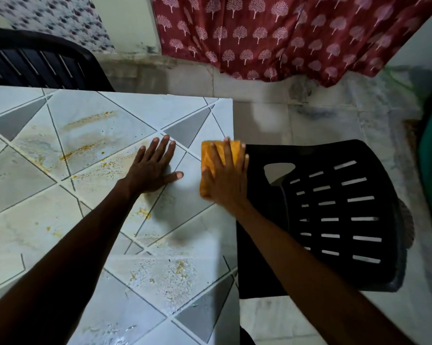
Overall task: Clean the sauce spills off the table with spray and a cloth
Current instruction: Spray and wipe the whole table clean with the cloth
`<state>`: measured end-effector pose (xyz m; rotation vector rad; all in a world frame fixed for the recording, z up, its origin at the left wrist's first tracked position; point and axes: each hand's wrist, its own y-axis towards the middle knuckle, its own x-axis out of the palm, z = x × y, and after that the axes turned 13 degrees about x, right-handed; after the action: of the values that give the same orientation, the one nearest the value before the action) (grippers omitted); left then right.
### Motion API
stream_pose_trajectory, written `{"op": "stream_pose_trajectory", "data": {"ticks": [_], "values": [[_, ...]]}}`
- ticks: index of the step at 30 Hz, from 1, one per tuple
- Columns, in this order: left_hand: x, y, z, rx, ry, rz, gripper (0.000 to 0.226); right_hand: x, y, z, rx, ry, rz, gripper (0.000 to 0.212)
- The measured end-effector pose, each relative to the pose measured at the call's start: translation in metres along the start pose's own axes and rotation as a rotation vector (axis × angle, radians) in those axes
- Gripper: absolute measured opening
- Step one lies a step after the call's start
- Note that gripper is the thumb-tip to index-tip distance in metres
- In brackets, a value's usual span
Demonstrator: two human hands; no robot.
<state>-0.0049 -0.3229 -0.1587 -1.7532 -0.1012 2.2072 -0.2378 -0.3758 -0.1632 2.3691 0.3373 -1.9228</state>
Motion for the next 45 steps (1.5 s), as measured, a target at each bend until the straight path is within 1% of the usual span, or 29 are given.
{"op": "stream_pose_trajectory", "data": {"ticks": [2,4,6,8,10,12,15,17,19,21,23,27,30,33,36,38,40,41,42,44,45], "values": [[0.001,0.000,-0.006,-0.005,-0.009,0.018,0.099,0.000,0.047,-0.027,0.030,-0.022,0.002,0.070],[0.005,0.001,-0.009,-0.013,-0.039,0.009,0.100,0.000,0.045,-0.045,0.035,-0.033,0.003,0.069],[0.006,0.001,-0.009,0.006,-0.033,-0.008,0.102,0.002,0.007,-0.050,-0.069,-0.054,0.012,0.065],[-0.002,0.003,-0.011,0.055,-0.050,-0.082,0.106,0.003,-0.047,-0.045,-0.179,-0.048,-0.002,0.064],[-0.013,0.005,-0.016,0.114,-0.064,-0.142,0.100,0.001,-0.101,-0.030,-0.230,-0.049,-0.032,0.065],[-0.024,0.002,-0.027,0.134,-0.031,-0.093,0.089,0.003,-0.147,-0.005,-0.272,-0.083,-0.043,0.065],[-0.030,-0.018,-0.057,0.023,-0.006,0.012,0.086,0.000,-0.176,0.025,-0.276,-0.144,-0.055,0.070],[-0.029,-0.034,-0.082,-0.026,-0.044,0.040,0.077,-0.001,-0.155,0.017,-0.234,-0.155,-0.086,0.069],[-0.027,-0.044,-0.100,0.024,-0.058,0.043,0.067,0.003,-0.106,-0.014,-0.159,-0.161,-0.087,0.066],[-0.024,-0.047,-0.106,0.073,-0.061,0.041,0.062,0.010,-0.047,-0.051,-0.051,-0.127,-0.039,0.064],[-0.022,-0.049,-0.105,0.071,-0.065,0.018,0.062,0.017,0.006,-0.087,0.033,-0.107,-0.018,0.064],[-0.020,-0.047,-0.111,0.074,-0.075,0.019,0.066,0.015,0.067,-0.131,0.066,-0.116,-0.025,0.066],[-0.019,-0.047,-0.114,0.067,-0.072,0.038,0.065,0.024,0.051,-0.130,0.033,-0.076,0.030,0.062],[-0.018,-0.049,-0.109,0.064,-0.092,0.060,0.063,0.031,-0.043,-0.117,-0.071,-0.053,-0.026,0.064],[-0.026,-0.050,-0.109,0.083,-0.151,0.108,0.061,0.022,-0.151,-0.091,-0.119,-0.082,-0.111,0.066],[-0.032,-0.055,-0.114,0.103,-0.198,0.171,0.056,0.016,-0.186,-0.071,-0.128,-0.080,-0.105,0.068],[-0.034,-0.062,-0.118,0.134,-0.223,0.258,0.044,0.012,-0.183,-0.056,-0.132,-0.091,-0.092,0.071],[-0.035,-0.068,-0.121,0.133,-0.234,0.296,0.037,0.010,-0.165,-0.054,-0.110,-0.100,-0.096,0.071],[-0.034,-0.072,-0.122,0.126,-0.246,0.325,0.032,0.005,-0.141,-0.057,-0.057,-0.114,-0.088,0.071],[-0.034,-0.080,-0.126,0.080,-0.267,0.359,0.030,0.005,-0.074,-0.074,0.082,-0.127,-0.043,0.073],[-0.035,-0.082,-0.128,0.053,-0.272,0.371,0.028,0.006,-0.036,-0.087,0.118,-0.126,-0.007,0.072]]}}
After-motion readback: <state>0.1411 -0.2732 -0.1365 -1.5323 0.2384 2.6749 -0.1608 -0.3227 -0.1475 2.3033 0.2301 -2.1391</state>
